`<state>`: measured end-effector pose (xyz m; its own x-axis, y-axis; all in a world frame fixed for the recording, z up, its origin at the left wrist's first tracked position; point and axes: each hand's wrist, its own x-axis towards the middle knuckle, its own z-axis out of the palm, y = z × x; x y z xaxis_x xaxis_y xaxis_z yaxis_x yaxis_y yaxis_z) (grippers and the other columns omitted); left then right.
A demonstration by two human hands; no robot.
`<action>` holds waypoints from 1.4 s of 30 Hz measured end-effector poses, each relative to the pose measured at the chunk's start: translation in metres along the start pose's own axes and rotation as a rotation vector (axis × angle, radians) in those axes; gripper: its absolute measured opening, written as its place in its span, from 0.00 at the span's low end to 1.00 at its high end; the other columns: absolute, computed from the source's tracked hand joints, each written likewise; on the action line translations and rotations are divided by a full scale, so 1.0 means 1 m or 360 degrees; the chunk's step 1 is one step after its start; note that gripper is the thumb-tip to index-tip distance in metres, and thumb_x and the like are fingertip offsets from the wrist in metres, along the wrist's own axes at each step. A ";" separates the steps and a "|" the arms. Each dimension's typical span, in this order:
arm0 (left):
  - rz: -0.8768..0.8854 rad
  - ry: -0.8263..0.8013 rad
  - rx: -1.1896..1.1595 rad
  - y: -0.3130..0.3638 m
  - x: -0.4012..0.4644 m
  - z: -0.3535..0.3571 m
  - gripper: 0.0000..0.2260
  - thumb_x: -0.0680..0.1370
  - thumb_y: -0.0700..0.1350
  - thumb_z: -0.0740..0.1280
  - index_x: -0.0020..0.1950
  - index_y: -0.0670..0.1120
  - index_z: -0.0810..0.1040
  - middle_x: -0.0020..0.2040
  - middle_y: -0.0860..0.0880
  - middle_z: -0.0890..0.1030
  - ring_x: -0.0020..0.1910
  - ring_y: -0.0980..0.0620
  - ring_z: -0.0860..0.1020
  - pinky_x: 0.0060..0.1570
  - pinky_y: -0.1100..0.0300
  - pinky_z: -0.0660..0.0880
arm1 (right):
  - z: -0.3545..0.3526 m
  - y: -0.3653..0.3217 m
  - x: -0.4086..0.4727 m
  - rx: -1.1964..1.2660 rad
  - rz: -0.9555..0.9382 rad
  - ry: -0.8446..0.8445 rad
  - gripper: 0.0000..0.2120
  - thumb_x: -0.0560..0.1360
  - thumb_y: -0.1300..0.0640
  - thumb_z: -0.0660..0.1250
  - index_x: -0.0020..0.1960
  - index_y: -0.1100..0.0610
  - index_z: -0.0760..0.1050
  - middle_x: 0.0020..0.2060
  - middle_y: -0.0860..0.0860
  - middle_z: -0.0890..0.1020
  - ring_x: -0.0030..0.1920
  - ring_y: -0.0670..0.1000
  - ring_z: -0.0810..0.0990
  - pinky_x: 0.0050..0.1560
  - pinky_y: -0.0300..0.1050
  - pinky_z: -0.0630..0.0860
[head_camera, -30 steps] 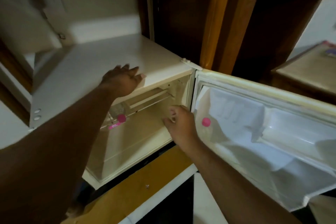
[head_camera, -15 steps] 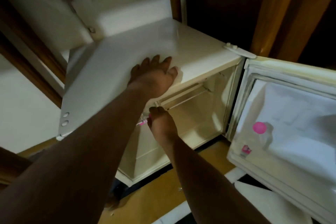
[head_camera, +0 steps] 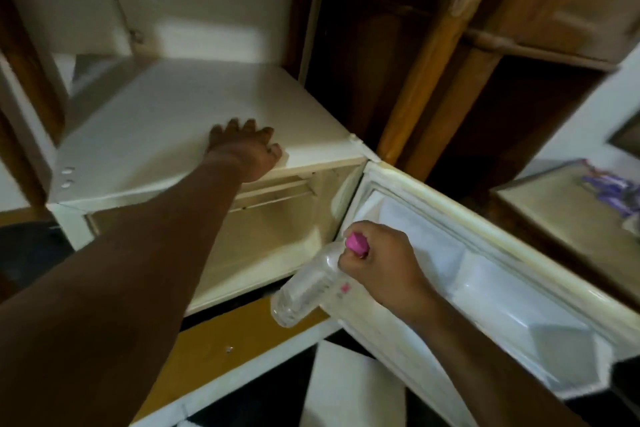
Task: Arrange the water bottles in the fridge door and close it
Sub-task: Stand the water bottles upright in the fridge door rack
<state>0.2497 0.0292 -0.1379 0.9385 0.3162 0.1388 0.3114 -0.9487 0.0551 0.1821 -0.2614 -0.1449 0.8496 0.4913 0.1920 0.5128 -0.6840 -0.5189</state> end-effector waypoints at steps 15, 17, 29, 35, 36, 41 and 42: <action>-0.0012 0.0075 0.0005 -0.012 -0.001 0.004 0.32 0.74 0.64 0.45 0.73 0.53 0.66 0.73 0.45 0.67 0.72 0.40 0.61 0.66 0.41 0.59 | -0.025 0.078 0.027 -0.1795 -0.0199 -0.0986 0.13 0.73 0.63 0.69 0.57 0.59 0.72 0.46 0.57 0.70 0.56 0.54 0.74 0.58 0.46 0.76; -0.0008 0.0078 0.0007 -0.012 0.000 0.005 0.31 0.74 0.64 0.45 0.73 0.54 0.65 0.73 0.44 0.67 0.72 0.40 0.61 0.66 0.41 0.58 | -0.016 0.084 0.027 -0.1916 -0.0251 -0.1051 0.12 0.74 0.62 0.68 0.57 0.60 0.73 0.41 0.56 0.65 0.58 0.55 0.72 0.59 0.47 0.75; -0.0036 0.0042 -0.0047 -0.011 0.000 0.008 0.33 0.74 0.65 0.44 0.76 0.54 0.61 0.78 0.45 0.61 0.76 0.40 0.56 0.70 0.40 0.53 | 0.035 0.110 0.022 -0.2045 -0.0655 -0.0882 0.13 0.51 0.61 0.84 0.31 0.57 0.82 0.46 0.56 0.84 0.38 0.51 0.82 0.31 0.41 0.81; -0.0006 0.0066 -0.0031 -0.010 -0.002 0.003 0.32 0.75 0.64 0.45 0.76 0.53 0.62 0.76 0.44 0.63 0.75 0.40 0.58 0.69 0.41 0.56 | 0.030 0.116 0.024 -0.1828 -0.0742 -0.0854 0.12 0.56 0.60 0.82 0.34 0.60 0.81 0.52 0.60 0.83 0.43 0.54 0.82 0.37 0.44 0.82; -0.0004 0.0068 -0.0028 -0.010 -0.002 0.002 0.32 0.75 0.64 0.46 0.75 0.53 0.63 0.76 0.44 0.64 0.75 0.40 0.58 0.69 0.41 0.56 | 0.030 0.120 0.025 -0.1677 -0.0703 -0.0898 0.10 0.65 0.60 0.77 0.44 0.61 0.81 0.60 0.62 0.78 0.51 0.56 0.80 0.47 0.48 0.82; 0.0006 0.0076 -0.0011 -0.009 -0.003 0.001 0.31 0.76 0.64 0.46 0.75 0.52 0.63 0.75 0.44 0.65 0.74 0.40 0.59 0.68 0.41 0.57 | 0.022 0.125 0.025 -0.0962 -0.0008 -0.0627 0.19 0.70 0.46 0.72 0.55 0.52 0.69 0.53 0.53 0.73 0.51 0.52 0.77 0.54 0.51 0.81; 0.0008 0.0081 -0.0011 -0.009 -0.002 0.001 0.31 0.76 0.64 0.46 0.75 0.52 0.63 0.75 0.44 0.65 0.74 0.40 0.60 0.68 0.41 0.57 | 0.022 0.125 0.027 -0.0879 0.0181 -0.0599 0.22 0.72 0.43 0.70 0.59 0.53 0.69 0.54 0.53 0.73 0.53 0.54 0.77 0.57 0.52 0.79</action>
<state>0.2451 0.0369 -0.1399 0.9312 0.3117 0.1890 0.3057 -0.9502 0.0609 0.2664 -0.3210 -0.2230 0.8522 0.4859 -0.1938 0.4957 -0.8685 0.0022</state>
